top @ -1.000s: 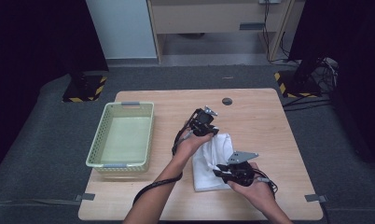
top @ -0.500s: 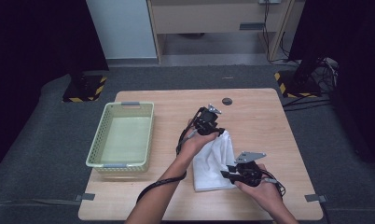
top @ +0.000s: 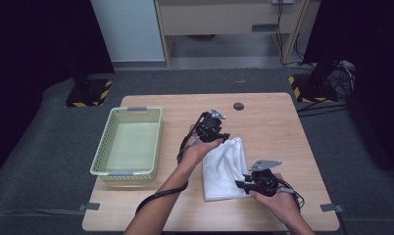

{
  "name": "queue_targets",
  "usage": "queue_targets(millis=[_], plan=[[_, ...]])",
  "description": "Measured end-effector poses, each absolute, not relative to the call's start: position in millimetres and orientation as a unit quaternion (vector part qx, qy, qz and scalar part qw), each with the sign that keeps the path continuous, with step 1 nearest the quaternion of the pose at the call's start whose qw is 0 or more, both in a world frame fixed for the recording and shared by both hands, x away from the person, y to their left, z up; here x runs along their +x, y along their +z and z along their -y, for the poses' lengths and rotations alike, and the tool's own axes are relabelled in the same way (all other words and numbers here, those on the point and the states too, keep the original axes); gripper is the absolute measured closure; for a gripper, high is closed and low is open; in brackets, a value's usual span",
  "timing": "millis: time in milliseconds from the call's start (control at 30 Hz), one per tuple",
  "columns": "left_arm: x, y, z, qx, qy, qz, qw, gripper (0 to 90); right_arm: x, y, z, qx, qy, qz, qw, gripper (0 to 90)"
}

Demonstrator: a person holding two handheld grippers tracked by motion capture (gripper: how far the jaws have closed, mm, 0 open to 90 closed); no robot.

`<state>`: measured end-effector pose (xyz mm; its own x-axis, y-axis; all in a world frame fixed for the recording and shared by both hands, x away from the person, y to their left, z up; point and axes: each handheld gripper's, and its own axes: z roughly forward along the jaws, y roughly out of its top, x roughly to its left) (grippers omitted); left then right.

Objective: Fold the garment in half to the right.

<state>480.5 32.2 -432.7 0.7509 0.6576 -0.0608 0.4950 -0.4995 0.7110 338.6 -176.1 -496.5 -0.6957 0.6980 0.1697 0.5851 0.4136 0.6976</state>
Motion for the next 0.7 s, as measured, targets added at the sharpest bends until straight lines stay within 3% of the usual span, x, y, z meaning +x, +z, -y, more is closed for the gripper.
queue_targets(millis=[200, 333, 433, 567, 700], plan=[[481, -436, -43, 0.857, 0.111, -0.342, 0.369, 53.8, 339, -493, 179, 0.39, 0.378, -0.836, 0.076, 69.8], [481, -439, -49, 0.858, 0.111, -0.345, 0.365, 53.8, 337, -493, 182, 0.4, 0.38, -0.831, 0.071, 61.1], [480, -440, -53, 0.857, 0.112, -0.347, 0.364, 53.7, 336, -492, 184, 0.399, 0.381, -0.83, 0.076, 64.3], [480, -441, -56, 0.858, 0.116, -0.347, 0.361, 53.6, 335, -490, 186, 0.399, 0.382, -0.83, 0.076, 76.3], [479, -442, -58, 0.858, 0.118, -0.347, 0.361, 53.7, 331, -491, 187, 0.399, 0.378, -0.833, 0.071, 77.1]])
